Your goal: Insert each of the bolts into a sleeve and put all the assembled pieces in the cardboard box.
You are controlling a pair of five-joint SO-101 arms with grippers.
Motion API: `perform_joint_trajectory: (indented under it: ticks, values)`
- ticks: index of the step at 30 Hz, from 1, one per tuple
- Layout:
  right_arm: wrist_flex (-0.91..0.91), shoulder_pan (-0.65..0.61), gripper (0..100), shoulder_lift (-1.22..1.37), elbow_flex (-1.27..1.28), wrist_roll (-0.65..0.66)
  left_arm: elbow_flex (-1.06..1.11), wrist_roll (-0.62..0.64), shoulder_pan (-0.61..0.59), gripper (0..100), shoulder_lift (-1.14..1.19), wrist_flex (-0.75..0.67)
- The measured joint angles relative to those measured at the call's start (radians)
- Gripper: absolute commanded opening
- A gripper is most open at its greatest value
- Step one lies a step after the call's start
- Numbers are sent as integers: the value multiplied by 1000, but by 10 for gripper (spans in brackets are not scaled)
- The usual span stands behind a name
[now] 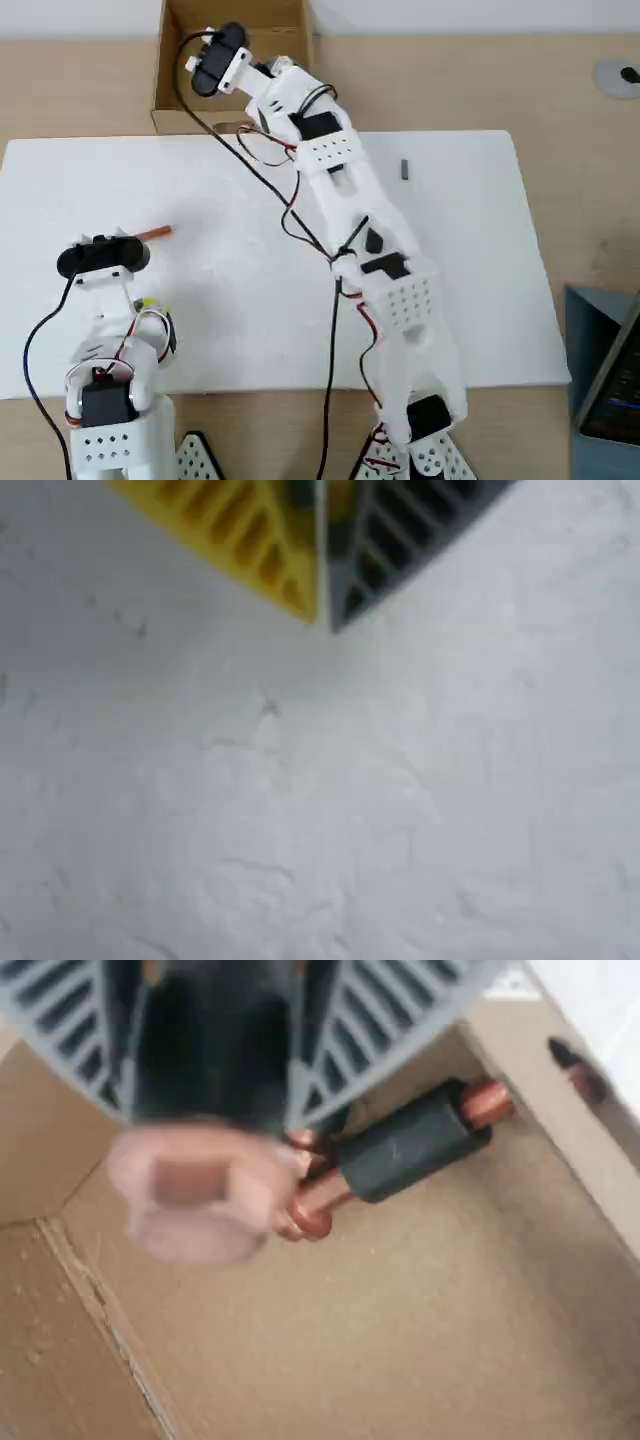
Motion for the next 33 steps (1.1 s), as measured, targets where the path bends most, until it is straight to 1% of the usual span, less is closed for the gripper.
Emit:
perform_joint_trajectory:
  ticks: [6,15,20,26,27,33]
  values:
    - [29,0,161,26,-84,8,0,0,0,2,0,0]
    - [29,0,161,28,-86,8,0,0,0,2,0,0]
    - [80,0,155,21,-86,8,0,0,0,2,0,0]
    - [137,8,5,-57,-86,8,0,0,0,2,0,0]
    - [147,11,16,-74,-86,8,0,0,0,2,0,0]
    - [232,29,9,-164,-86,8,0,0,0,2,0,0]
